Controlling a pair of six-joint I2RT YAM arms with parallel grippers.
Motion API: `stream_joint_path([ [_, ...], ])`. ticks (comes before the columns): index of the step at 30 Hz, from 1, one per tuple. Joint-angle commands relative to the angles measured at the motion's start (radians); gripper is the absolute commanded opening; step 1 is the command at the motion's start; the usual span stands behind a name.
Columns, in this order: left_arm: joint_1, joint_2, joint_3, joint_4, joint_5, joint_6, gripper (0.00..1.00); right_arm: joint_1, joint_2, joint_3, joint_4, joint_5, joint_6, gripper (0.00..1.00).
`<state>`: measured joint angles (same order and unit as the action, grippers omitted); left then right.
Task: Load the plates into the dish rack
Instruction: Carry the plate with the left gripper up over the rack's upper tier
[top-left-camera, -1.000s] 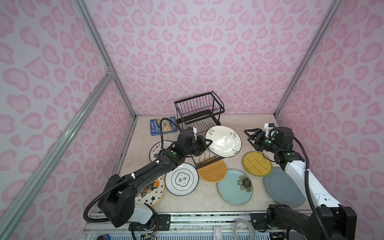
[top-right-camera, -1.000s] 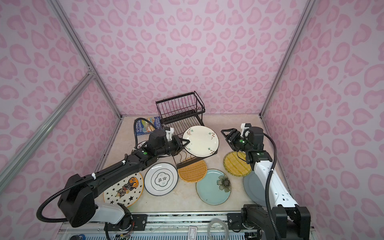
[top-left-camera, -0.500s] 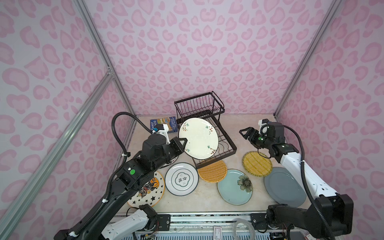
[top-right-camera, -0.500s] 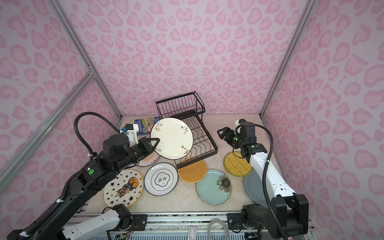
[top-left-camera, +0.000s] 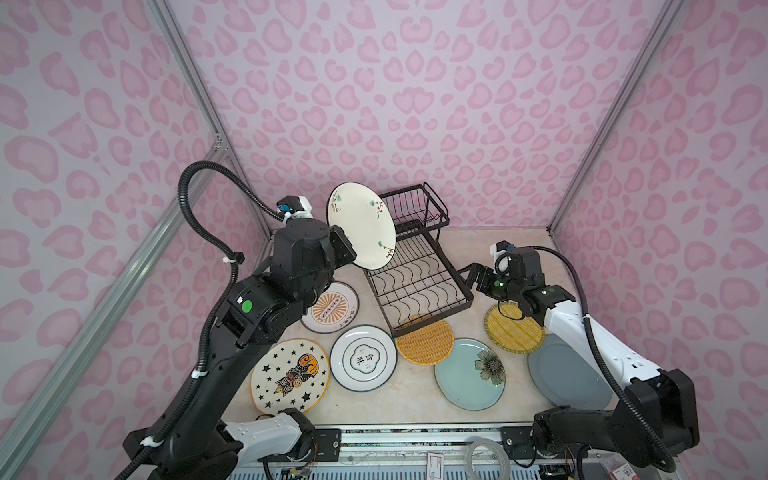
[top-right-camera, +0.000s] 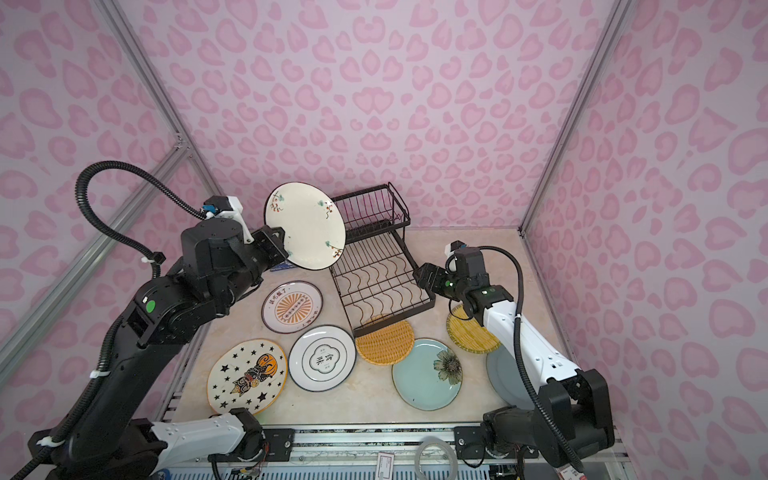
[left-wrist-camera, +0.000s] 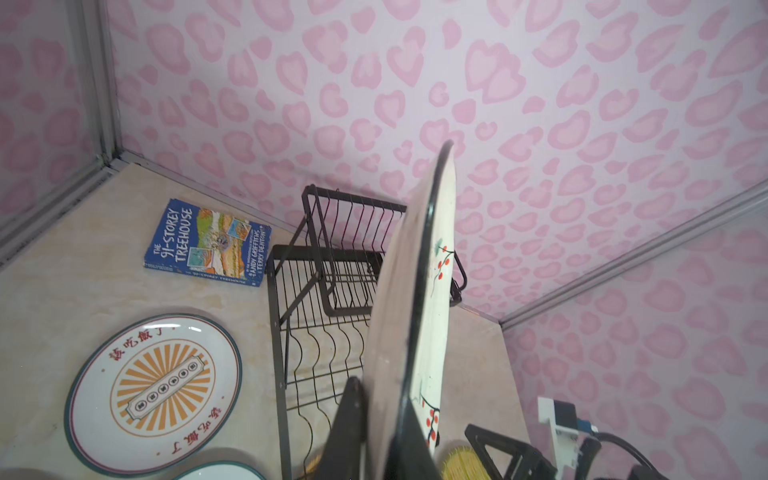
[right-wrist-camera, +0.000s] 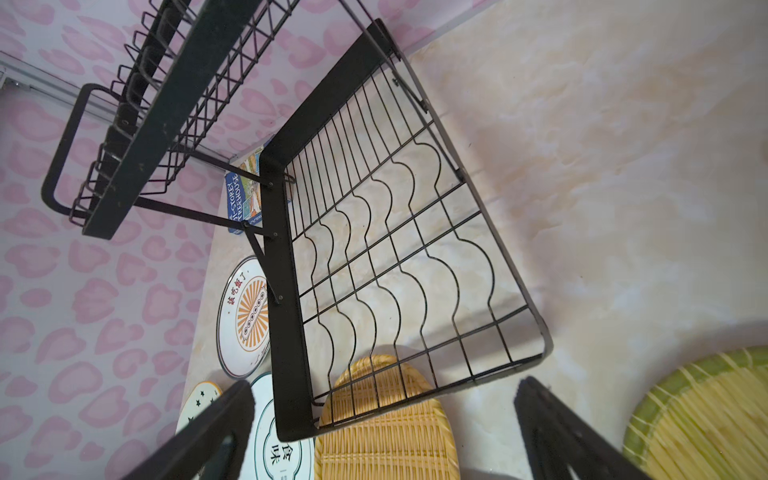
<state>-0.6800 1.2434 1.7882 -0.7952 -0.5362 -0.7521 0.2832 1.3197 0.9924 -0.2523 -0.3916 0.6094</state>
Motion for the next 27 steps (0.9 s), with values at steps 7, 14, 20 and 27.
stream_joint_path([
  [7, -0.006, 0.342, 0.392, 0.001, -0.348, 0.182, 0.03, 0.031, -0.038, -0.056, 0.016, 0.012, -0.04, 0.97],
  [14, -0.039, 0.581, 0.615, 0.011, -0.562, 0.359, 0.03, 0.03, -0.09, -0.115, 0.025, -0.013, -0.04, 0.97],
  [20, -0.05, 0.698, 0.663, 0.09, -0.695, 0.452, 0.03, 0.031, -0.123, -0.157, 0.025, -0.035, -0.049, 0.97],
  [27, -0.055, 0.776, 0.665, 0.185, -0.785, 0.507, 0.03, 0.031, -0.137, -0.191, 0.028, -0.072, -0.057, 0.97],
])
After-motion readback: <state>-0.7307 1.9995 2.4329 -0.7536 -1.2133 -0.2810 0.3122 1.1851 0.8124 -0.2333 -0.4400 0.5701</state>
